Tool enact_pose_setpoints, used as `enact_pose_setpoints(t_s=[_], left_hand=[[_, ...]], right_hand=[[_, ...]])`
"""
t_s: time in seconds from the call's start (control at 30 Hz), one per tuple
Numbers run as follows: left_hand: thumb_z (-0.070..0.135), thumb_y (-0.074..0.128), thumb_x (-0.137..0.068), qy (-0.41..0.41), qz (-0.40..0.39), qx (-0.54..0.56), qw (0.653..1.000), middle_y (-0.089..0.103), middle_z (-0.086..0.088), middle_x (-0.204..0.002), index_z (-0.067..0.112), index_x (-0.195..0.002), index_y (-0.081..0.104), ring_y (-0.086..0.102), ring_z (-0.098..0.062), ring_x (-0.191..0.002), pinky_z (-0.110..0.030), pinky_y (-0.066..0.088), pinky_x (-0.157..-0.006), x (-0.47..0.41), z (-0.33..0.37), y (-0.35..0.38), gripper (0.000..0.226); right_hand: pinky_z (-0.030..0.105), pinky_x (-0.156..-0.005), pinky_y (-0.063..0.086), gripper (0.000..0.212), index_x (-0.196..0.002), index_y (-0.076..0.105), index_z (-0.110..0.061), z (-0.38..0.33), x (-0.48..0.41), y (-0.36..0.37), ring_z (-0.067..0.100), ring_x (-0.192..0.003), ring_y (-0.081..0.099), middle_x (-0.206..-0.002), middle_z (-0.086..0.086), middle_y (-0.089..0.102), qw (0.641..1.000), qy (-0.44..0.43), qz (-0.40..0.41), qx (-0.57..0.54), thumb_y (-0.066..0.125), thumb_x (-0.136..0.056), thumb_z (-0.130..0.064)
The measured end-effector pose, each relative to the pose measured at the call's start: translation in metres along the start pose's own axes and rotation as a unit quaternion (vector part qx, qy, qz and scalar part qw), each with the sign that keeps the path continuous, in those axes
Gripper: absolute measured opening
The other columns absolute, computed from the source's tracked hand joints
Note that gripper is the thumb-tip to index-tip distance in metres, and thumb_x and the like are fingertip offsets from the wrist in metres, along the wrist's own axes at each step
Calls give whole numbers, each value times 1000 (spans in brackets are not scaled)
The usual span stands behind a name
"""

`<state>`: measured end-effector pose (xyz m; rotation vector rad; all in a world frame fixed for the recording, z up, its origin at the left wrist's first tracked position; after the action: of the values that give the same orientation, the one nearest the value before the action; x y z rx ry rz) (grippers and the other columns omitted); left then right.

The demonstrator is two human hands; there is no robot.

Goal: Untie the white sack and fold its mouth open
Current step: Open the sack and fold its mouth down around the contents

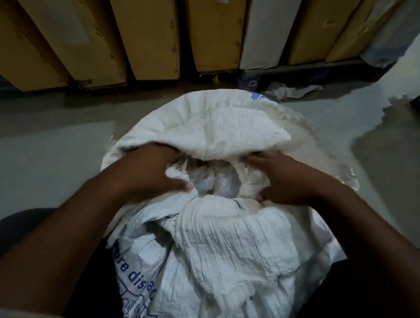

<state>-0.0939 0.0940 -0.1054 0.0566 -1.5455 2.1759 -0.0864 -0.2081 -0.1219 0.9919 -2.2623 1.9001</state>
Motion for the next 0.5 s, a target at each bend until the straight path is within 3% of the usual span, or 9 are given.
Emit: enact_pose_setpoints(t_s=[0.07,0.1,0.2,0.33,0.4,0.5], left_hand=[[78,58,-77,17,98,46,994,67,9,-137,27,-136,66,62,-12,-126,-31,49,-102,-7,9,0,78],[79,55,-77,11,121,71,990,70,7,-133,24,-133,66,65,-12,-121,-35,53,-102,-10,12,0,79],[85,59,-80,-36,143,160,976,64,4,-141,21,-144,52,63,-14,-124,-36,51,-104,-18,11,-4,90],[71,63,-90,-66,225,201,951,47,3,-159,20,-160,30,47,-17,-142,-26,36,-106,-28,3,-16,93],[71,64,-89,-75,250,192,946,43,1,-162,20,-161,27,44,-19,-145,-26,33,-110,-38,-3,-22,96],[90,55,-79,-98,265,108,953,49,-2,-158,23,-160,31,50,-26,-142,-36,40,-113,-59,-20,-32,108]], right_hand=[[25,-108,39,74,-149,55,-32,-16,1,-5,12,-135,52,-149,-8,57,986,-76,96,-109,85,-81,-27],[25,-103,45,62,-140,63,-32,-24,2,-5,8,-125,59,-139,-13,65,978,-102,99,-150,85,-82,-28],[21,-95,51,44,-125,74,-35,-46,6,7,-2,-105,68,-121,-21,74,976,-144,-50,-154,85,-82,-32],[17,-88,50,47,-121,76,-36,-64,17,17,-10,-93,67,-101,-29,75,952,-145,-217,-162,90,-77,-34],[7,-81,43,54,-126,74,-36,-71,24,18,-17,-85,62,-81,-37,68,937,-135,-280,-159,92,-75,-38],[-1,-75,39,60,-131,69,-41,-78,31,20,-16,-82,60,-75,-35,62,920,-144,-345,-117,91,-74,-44]])
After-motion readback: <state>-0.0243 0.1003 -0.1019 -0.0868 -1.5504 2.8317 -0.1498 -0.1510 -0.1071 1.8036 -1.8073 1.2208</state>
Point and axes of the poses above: each hand's wrist, its own x-axis away from the middle knuckle, its own y-axis out of the palm, z = x × y, the point moved 1 cm from there along -x, towards the middle knuckle
